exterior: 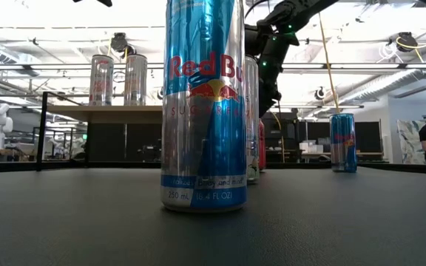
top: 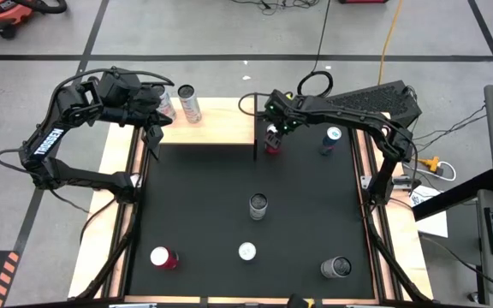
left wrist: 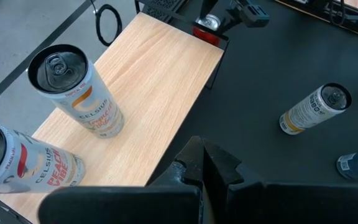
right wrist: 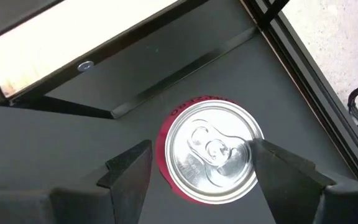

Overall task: Place canned beverage on shelf
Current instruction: Put the top red black soda can on the shelf

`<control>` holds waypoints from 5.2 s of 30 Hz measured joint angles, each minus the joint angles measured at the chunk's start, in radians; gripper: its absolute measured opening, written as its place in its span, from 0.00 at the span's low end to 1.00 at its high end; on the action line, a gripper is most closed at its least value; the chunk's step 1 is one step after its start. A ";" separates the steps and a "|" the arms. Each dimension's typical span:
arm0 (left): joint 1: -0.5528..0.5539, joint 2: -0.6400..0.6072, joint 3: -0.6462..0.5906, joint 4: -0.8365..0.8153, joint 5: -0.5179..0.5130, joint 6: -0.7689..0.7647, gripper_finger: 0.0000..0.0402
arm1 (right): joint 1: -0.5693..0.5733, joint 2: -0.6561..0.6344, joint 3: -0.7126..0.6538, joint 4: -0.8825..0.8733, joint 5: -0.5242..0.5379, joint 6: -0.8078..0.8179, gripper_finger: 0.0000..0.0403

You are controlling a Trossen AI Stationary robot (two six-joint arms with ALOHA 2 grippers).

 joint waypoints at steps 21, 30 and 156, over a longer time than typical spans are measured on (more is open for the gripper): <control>0.000 0.000 0.000 0.000 0.000 -0.001 0.00 | 0.003 0.002 -0.001 0.017 0.004 -0.010 0.81; 0.000 0.000 0.000 0.000 0.000 0.001 0.00 | 0.003 0.005 -0.003 -0.059 0.141 0.031 0.81; 0.000 0.004 0.000 0.000 0.000 0.000 0.00 | 0.055 -0.014 0.565 -0.128 0.145 -0.056 0.66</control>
